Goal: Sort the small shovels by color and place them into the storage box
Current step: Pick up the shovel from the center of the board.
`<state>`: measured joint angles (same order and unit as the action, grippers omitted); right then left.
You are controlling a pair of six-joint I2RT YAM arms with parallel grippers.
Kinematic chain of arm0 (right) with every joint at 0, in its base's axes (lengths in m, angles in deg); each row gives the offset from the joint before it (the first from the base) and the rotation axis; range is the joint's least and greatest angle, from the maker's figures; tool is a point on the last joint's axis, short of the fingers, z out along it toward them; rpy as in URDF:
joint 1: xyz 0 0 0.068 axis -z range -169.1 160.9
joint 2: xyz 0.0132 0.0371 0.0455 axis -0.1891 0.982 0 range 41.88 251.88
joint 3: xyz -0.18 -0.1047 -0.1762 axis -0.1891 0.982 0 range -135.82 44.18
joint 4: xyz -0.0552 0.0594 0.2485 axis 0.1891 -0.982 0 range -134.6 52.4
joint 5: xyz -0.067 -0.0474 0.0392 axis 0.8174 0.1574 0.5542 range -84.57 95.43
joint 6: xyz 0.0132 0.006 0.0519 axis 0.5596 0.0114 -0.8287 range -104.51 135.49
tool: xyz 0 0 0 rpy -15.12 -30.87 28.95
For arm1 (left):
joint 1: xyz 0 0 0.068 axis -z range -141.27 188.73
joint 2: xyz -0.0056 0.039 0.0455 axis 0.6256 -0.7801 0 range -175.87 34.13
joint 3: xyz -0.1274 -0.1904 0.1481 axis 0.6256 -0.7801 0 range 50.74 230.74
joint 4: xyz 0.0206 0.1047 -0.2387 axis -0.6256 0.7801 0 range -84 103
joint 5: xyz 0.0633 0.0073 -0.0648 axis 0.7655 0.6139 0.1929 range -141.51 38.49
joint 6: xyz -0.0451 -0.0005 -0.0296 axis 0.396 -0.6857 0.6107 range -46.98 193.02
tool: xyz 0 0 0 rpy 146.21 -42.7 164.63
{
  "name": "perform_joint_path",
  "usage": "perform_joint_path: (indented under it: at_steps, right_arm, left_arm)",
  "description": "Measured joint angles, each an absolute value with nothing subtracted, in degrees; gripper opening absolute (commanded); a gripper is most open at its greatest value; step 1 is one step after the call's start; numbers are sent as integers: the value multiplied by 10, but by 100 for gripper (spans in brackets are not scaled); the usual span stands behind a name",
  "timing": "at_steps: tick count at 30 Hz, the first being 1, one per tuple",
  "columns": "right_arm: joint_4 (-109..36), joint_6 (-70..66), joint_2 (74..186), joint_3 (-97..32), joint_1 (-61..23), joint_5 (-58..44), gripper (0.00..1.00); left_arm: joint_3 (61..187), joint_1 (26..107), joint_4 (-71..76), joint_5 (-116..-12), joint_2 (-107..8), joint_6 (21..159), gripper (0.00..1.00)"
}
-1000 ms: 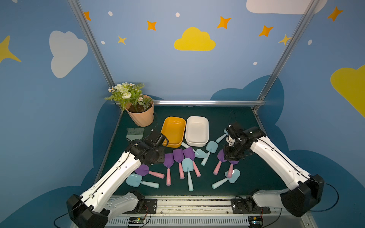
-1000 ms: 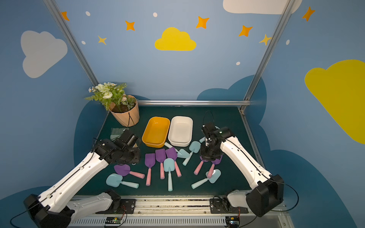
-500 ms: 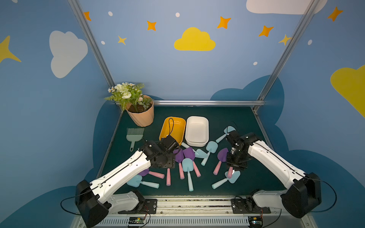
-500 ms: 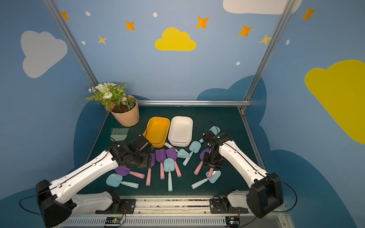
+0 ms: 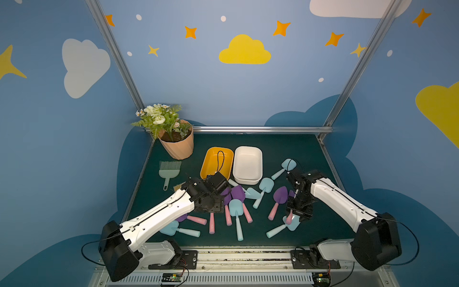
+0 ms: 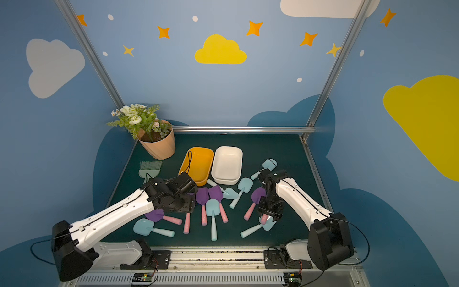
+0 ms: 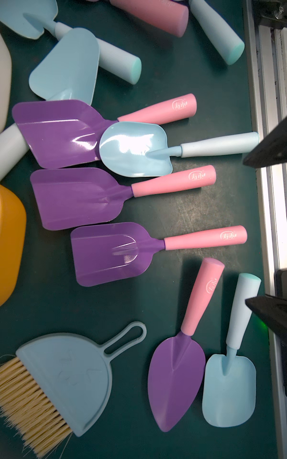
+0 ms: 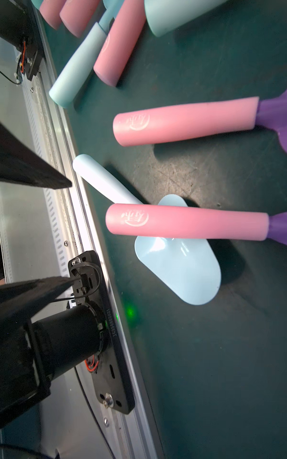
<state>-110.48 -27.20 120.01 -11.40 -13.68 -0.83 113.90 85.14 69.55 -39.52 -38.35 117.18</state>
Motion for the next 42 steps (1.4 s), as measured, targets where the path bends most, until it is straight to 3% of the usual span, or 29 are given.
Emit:
perform_joint_path:
  at_steps: [26, 42]
  right_arm:
    - [-1025, -282, 1255, -68, -109, -44, 55]
    - [-990, -286, 1268, -42, -98, -50, 40]
  left_arm:
    - [1142, 851, 676, -412, -425, 1146, 76]
    - [1143, 851, 673, -414, -426, 1141, 75]
